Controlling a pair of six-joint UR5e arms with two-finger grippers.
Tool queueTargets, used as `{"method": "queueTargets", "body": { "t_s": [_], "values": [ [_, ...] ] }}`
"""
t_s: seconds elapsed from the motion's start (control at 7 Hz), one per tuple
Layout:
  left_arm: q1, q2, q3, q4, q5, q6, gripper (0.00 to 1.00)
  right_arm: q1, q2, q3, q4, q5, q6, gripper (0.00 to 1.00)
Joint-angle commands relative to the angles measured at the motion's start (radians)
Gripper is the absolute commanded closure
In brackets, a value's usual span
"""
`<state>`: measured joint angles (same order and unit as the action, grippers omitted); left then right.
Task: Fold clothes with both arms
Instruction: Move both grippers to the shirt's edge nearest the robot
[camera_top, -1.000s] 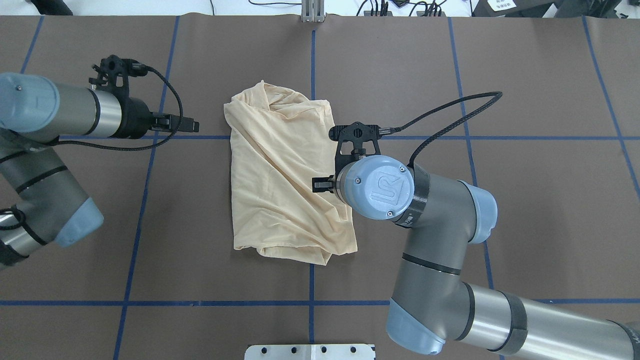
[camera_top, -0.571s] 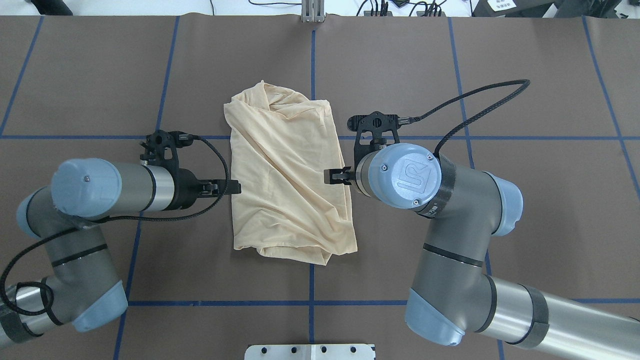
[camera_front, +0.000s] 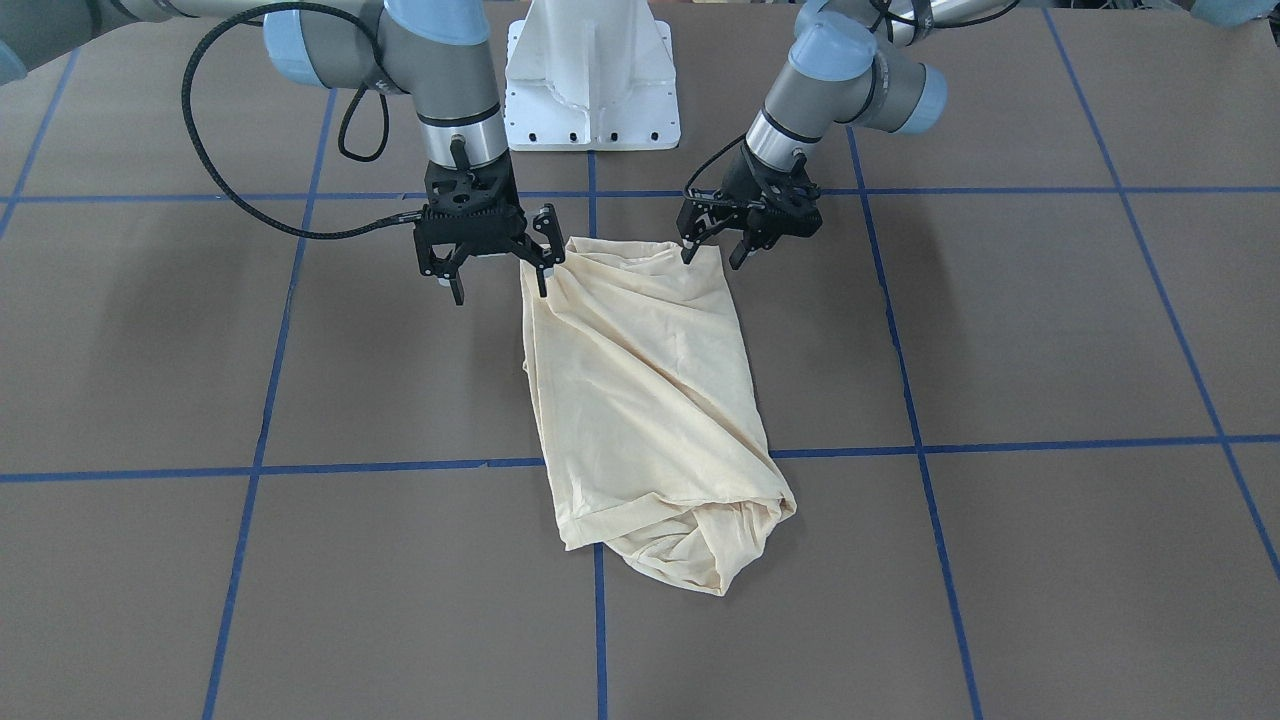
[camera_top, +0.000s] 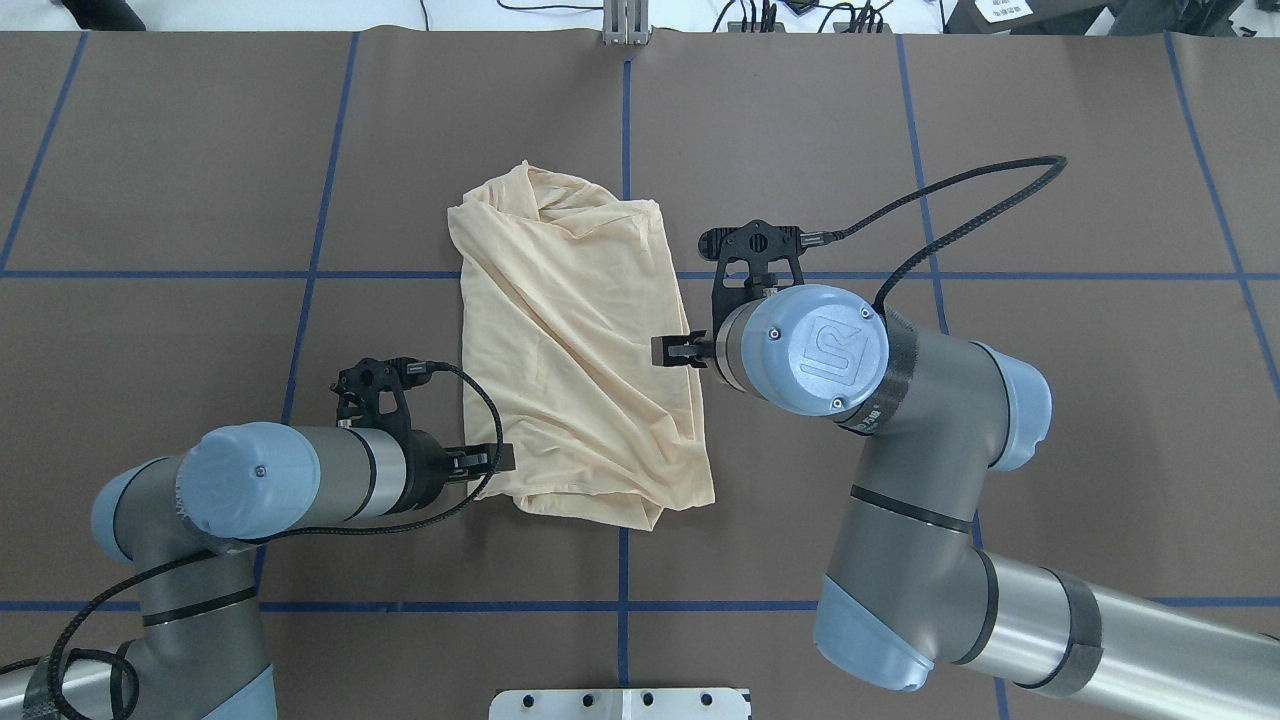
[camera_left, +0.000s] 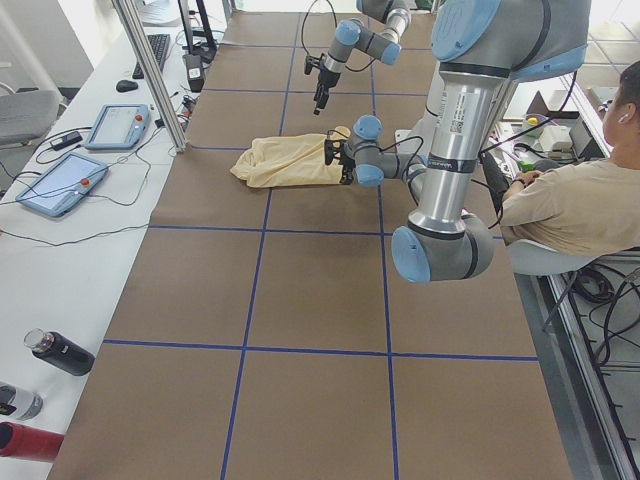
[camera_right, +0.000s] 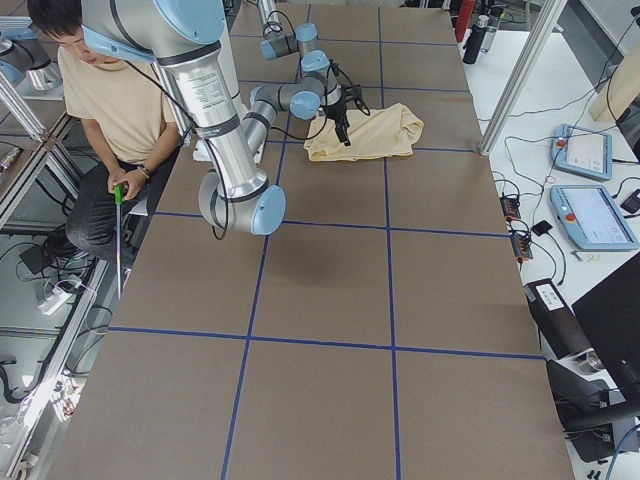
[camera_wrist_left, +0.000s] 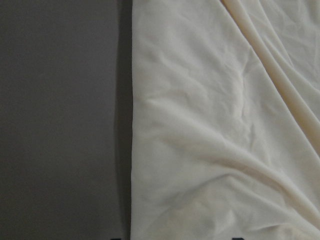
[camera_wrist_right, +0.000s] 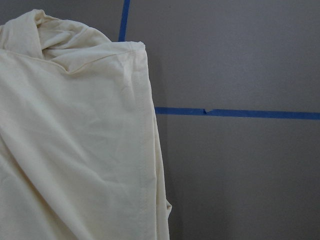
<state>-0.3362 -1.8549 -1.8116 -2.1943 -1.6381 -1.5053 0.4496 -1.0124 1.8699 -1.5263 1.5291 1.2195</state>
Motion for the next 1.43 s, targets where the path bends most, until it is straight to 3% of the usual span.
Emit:
{"method": "queueTargets", "body": {
  "t_s": [0.0, 0.14, 0.43, 0.57, 0.86, 1.29],
  "values": [
    [0.011, -0.001, 0.006, 0.002, 0.001, -0.006, 0.23, 0.001, -0.002, 0.000, 0.000, -0.003, 0.000, 0.00],
    [0.011, -0.004, 0.006, 0.002, 0.001, -0.007, 0.32, 0.000, -0.002, 0.000, 0.000, -0.003, 0.000, 0.00],
    [0.011, -0.003, 0.006, 0.002, 0.001, -0.007, 0.97, -0.002, -0.002, -0.001, 0.000, -0.003, 0.005, 0.00],
    [0.009, -0.001, 0.003, 0.002, 0.001, -0.007, 1.00, -0.008, 0.000, -0.008, 0.000, -0.006, 0.023, 0.00],
    [0.009, -0.003, -0.006, 0.002, 0.000, -0.007, 1.00, -0.066, 0.001, -0.009, 0.000, -0.015, 0.235, 0.03],
    [0.009, -0.006, -0.009, 0.002, 0.000, -0.007, 1.00, -0.202, 0.008, -0.055, 0.000, -0.136, 0.506, 0.09]
  ]
}}
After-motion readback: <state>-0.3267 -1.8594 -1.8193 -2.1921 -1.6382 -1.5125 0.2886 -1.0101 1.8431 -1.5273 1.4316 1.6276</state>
